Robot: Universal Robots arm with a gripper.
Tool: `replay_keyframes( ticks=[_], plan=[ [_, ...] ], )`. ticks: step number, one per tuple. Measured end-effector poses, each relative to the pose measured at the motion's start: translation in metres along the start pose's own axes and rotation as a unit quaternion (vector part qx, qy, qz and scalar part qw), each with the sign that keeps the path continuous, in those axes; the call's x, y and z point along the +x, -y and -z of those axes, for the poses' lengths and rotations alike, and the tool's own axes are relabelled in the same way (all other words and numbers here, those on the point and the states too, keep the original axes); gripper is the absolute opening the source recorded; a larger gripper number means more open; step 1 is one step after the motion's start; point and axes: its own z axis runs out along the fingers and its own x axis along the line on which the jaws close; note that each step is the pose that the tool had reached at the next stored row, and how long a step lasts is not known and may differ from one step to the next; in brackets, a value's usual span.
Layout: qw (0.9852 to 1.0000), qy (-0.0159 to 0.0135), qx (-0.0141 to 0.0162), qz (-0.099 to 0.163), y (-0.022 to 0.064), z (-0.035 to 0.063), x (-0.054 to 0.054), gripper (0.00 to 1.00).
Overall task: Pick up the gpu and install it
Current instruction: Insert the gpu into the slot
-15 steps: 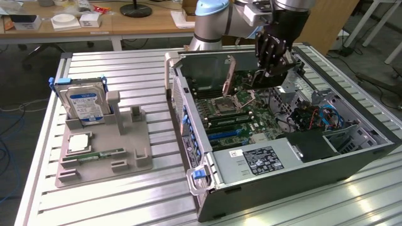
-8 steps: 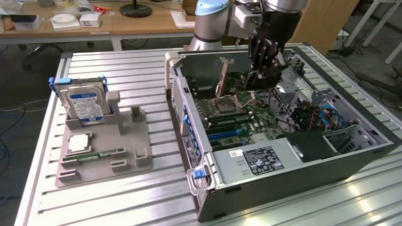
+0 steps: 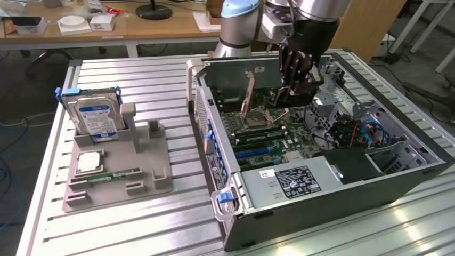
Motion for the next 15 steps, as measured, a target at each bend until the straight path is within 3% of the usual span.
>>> replay_keyframes(
  ticks=[3,9,12,15],
  plan=[
    [1.0,0.0,-0.0001,0.0,-0.0102,-0.0015,0.003,0.27],
    [1.0,0.0,0.0,0.0,-0.0142,-0.0023,0.021,0.27],
    [1.0,0.0,0.0,0.0,-0.0265,-0.0051,0.022,0.27],
    [1.0,0.0,0.0,0.0,-0.0292,-0.01,0.022,0.27]
  ],
)
